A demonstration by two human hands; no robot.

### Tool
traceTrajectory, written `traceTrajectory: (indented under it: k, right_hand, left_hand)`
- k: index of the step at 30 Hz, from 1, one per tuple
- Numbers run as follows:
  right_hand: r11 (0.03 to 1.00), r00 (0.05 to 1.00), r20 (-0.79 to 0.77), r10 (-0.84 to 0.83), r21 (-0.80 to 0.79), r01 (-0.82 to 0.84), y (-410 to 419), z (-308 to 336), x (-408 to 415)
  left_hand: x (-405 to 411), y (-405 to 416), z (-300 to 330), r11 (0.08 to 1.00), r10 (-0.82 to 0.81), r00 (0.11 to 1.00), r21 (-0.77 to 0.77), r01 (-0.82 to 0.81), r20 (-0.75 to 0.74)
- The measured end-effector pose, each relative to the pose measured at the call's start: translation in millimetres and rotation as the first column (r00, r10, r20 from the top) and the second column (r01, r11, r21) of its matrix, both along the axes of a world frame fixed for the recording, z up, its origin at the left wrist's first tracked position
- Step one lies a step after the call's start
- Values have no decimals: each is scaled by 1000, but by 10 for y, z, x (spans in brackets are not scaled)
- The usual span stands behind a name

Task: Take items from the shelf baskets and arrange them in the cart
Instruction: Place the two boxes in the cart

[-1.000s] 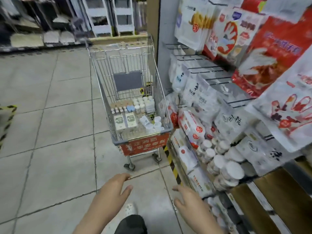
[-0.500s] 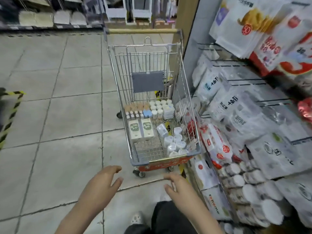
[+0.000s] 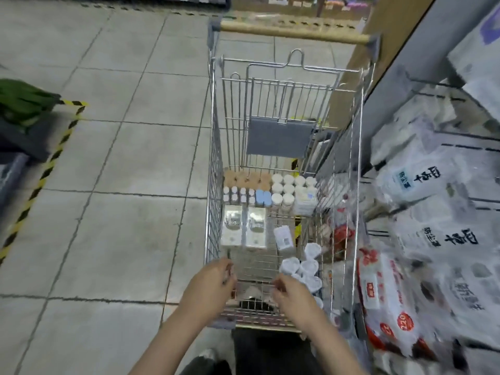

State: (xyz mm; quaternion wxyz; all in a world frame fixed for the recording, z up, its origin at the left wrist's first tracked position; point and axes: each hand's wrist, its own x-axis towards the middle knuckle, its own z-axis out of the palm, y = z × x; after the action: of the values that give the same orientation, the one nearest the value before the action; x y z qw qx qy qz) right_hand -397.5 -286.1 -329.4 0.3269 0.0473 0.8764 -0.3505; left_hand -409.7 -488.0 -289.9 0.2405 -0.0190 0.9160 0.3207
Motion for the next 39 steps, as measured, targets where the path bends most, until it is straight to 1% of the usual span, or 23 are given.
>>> traceTrajectory:
  k: [2,5,7,10,12,14,16,19,21,23,26,29,33,36,39]
  right_hand:
    - [998,997,53,60,34,-62,80,-146,-257]
    - [995,986,147,74,50,-82,167,-455,-568]
    - [996,976,212,52,58,-65,184,-702,-720]
    - [998,949,314,-28,68,7,135,-1089,-880]
    - [998,934,355,-43,62,23,82,-1365,-957]
    - [998,925,378,-47,56,28,21,-1601,-1041]
    - [996,927,366,-84,55,69,-39,-1771,-1136]
    - [971,928,286,-239,67,229,-95,-1999,-1279]
    - [949,920,234,-314,94,300,-134,-2141,-1360]
    - [926,900,217,-377,80,369,-192,-2258,-1420]
    - [908,887,202,-416,34,419,-281,-2371,-1464]
    - [896,878,204,-434,-3,444,-315,-2436,-1468]
    - [884,863,223,-454,-9,467,-310,-2543,-1450]
    - [846,828,241,-506,-47,531,-315,-2600,-1435]
    - [795,771,279,-573,-37,605,-344,-2602,-1455]
  left_hand:
    - [-158,76,-167,999,41,999,-11,-41,32]
    - [-363,166,-446,994,104,990,-40,-101,94]
    - [-492,211,-680,990,129,981,-74,-119,143]
    - [-669,264,-1044,985,151,966,-111,-130,210]
    - [-790,285,-1290,982,163,961,-127,-137,223]
    - [-907,302,-1524,975,205,954,-132,-179,217]
    - [-995,328,-1745,955,285,933,-147,-258,220]
    - [-1112,404,-2053,913,399,887,-188,-362,232]
    - [-1209,458,-2207,889,452,868,-177,-422,203]
    - [-1296,497,-2328,874,481,863,-161,-458,154]
    - [-1353,503,-2478,870,476,874,-201,-450,103]
    - [-1356,489,-2575,857,502,855,-207,-472,131]
    - [-1328,509,-2669,848,510,851,-240,-472,125]
    - [-1280,540,-2710,845,499,860,-282,-455,108]
    - [-1255,562,-2725,833,492,866,-341,-436,93]
